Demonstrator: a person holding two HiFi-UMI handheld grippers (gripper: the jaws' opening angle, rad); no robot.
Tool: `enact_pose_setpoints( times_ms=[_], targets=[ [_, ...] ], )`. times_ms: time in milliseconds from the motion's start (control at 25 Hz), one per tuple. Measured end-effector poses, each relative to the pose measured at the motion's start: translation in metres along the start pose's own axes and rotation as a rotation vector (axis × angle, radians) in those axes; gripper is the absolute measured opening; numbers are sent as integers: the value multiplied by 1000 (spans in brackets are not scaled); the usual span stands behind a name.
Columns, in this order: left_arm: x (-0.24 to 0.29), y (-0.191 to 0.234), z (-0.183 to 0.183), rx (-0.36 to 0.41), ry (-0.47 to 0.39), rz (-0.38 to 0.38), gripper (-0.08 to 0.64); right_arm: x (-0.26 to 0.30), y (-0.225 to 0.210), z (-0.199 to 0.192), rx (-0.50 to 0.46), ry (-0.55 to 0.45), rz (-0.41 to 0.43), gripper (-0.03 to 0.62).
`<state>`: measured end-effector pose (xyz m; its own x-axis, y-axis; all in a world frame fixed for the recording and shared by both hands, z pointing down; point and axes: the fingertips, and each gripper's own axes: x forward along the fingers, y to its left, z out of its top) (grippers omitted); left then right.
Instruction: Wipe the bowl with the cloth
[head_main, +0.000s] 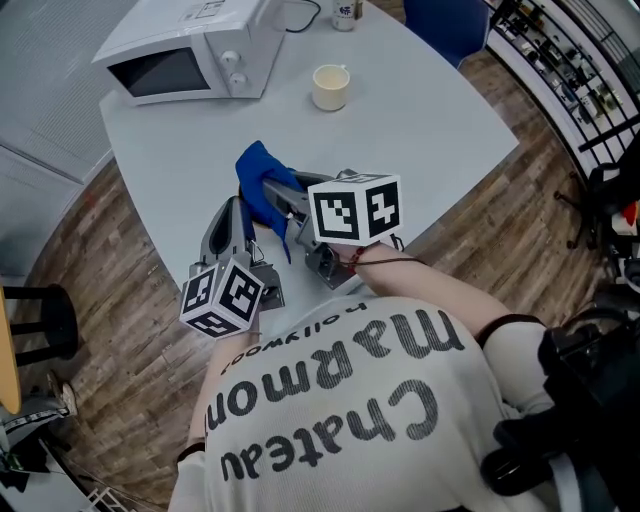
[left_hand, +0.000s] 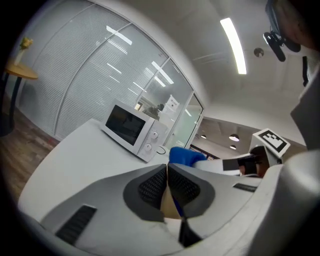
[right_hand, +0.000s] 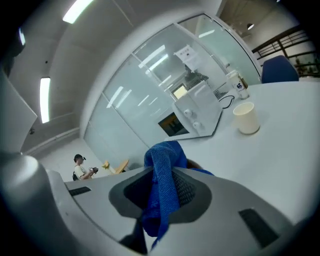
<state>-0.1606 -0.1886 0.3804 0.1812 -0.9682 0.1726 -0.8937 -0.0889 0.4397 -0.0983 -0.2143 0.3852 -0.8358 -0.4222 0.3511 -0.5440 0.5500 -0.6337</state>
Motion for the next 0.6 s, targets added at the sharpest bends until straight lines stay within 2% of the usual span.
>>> enact_pose_setpoints(
  times_ms=[240,400,600],
  targets=[
    [0,-16,9,-21,-38,-66,8,13,11,-34,124,112,85,69],
    [0,-12,9,-29,-37,-61,6,16,11,-45,78,164,87,71],
    [-2,4,-14,-122,13,-32,3,23,8,-69,50,242,74,69]
  ],
)
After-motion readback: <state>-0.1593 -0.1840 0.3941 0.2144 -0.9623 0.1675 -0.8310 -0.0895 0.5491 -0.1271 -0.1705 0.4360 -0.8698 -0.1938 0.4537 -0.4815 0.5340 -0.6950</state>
